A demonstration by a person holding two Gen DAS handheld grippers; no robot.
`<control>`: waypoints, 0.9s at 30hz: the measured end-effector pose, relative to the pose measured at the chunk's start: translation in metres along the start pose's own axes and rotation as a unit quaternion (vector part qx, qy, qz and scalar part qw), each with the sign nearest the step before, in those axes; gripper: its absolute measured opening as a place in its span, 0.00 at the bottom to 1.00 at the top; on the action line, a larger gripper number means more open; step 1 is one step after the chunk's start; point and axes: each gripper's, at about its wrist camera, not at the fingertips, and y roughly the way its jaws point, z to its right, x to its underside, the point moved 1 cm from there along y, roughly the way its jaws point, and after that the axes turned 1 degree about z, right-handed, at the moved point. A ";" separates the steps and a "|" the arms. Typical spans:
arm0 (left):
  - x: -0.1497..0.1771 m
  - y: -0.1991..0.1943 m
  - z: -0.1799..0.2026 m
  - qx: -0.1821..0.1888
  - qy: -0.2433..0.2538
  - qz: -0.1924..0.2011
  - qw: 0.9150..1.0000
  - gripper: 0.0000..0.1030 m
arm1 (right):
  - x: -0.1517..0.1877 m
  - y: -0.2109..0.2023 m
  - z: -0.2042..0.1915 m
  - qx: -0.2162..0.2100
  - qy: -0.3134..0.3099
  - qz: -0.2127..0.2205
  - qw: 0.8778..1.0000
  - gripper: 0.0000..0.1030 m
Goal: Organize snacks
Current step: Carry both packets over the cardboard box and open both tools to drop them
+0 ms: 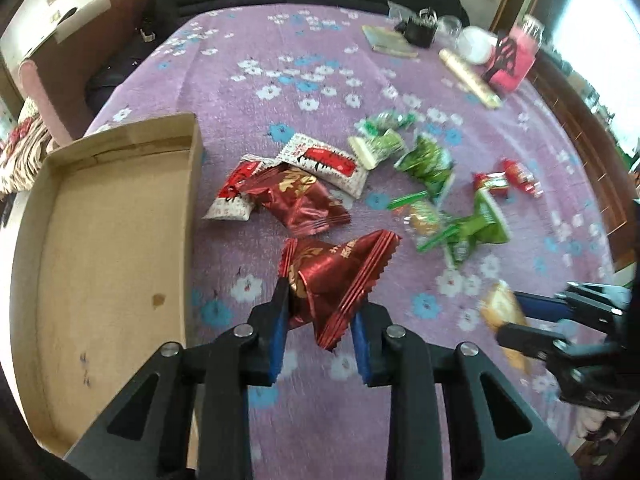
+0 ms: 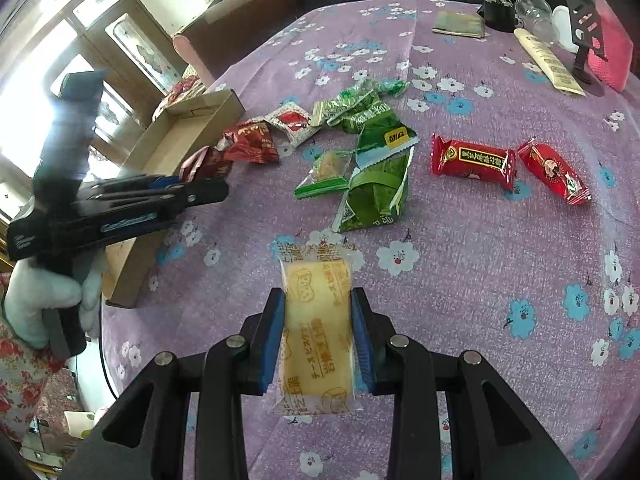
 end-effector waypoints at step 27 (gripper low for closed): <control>0.083 -0.049 -0.196 -0.042 -0.108 -0.019 0.993 0.31 | -0.065 0.118 -0.229 -0.060 -0.013 -0.060 0.996 0.31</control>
